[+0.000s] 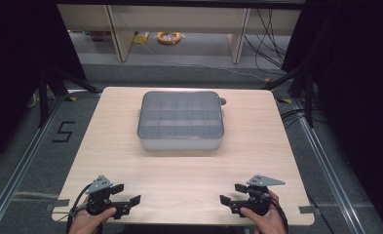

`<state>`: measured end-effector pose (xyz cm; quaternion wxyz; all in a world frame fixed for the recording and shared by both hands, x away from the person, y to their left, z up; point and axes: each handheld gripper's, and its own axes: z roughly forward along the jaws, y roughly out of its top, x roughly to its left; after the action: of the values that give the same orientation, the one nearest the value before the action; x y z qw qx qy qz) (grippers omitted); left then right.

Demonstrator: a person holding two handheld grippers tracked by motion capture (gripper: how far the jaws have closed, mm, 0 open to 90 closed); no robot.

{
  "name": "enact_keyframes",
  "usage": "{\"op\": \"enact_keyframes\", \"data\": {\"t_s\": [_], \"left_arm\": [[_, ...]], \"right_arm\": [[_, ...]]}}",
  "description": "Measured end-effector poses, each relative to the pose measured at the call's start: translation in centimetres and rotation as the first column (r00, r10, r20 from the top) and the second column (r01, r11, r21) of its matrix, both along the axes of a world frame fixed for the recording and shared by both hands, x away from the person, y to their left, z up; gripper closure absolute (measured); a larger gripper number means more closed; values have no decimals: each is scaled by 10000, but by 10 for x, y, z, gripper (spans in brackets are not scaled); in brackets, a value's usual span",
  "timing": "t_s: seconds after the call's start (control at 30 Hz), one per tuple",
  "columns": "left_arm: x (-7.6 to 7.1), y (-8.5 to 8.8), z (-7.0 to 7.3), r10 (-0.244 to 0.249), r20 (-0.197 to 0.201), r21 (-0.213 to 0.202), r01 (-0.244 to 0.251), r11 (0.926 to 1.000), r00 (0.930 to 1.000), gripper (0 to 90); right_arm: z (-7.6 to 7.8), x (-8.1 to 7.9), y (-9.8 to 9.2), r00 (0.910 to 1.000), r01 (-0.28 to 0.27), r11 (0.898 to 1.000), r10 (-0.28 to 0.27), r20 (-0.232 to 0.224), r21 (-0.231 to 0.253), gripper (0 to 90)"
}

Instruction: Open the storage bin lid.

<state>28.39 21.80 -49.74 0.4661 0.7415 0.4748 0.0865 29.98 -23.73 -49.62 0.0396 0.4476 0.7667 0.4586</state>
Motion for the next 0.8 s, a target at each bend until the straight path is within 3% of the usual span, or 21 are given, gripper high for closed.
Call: {"op": "enact_keyframes", "data": {"t_s": [0.03, 0.13, 0.17, 0.2, 0.3, 0.37, 0.4, 0.47, 0.5, 0.8], "left_arm": [[0, 0, 0, -28, -23, 2, 28, 10000, 10000, 154], [0, 0, 0, -6, -29, -45, 5, 10000, 10000, 153], [0, 0, 0, -1, -21, -50, 1, 10000, 10000, 154], [0, 0, 0, -3, -6, -45, 3, 10000, 10000, 154], [1, 0, 0, 1, 41, -99, -1, 10000, 10000, 154], [1, 0, 0, 11, 23, -138, -11, 9999, 10000, 154], [1, 0, 0, -1, -21, -94, 1, 10000, 10000, 154], [1, 0, -1, 15, 10, -118, -15, 9999, 10000, 154], [1, 1, 0, -32, -37, -31, 32, 10000, 10000, 154], [3, 1, 0, 67, -80, -144, -68, 9999, 9999, 154]], "right_arm": [[0, 0, 0, 9999, 37, 9999, -35, -155, 140, 183], [2, 1, -2, 9999, 119, 9999, -119, -4, 30, 181], [3, -2, 0, 9991, 311, 9988, -300, -289, 379, 180], [3, -1, 0, 9992, 247, 9989, -234, -331, 392, 178], [3, -1, -1, 9992, 277, 9989, -266, -304, 390, 174], [3, 0, -3, 9997, 231, 9996, -231, 13, 148, 166], [3, 0, -2, 9995, 294, 9988, -288, -147, 385, 166], [3, 0, -2, 9995, 298, 9989, -293, -131, 359, 170], [3, 1, -4, 9995, 201, 9998, -203, 226, 87, 171], [4, 1, -4, 9993, 381, 9978, -378, -62, 548, 187]]}}
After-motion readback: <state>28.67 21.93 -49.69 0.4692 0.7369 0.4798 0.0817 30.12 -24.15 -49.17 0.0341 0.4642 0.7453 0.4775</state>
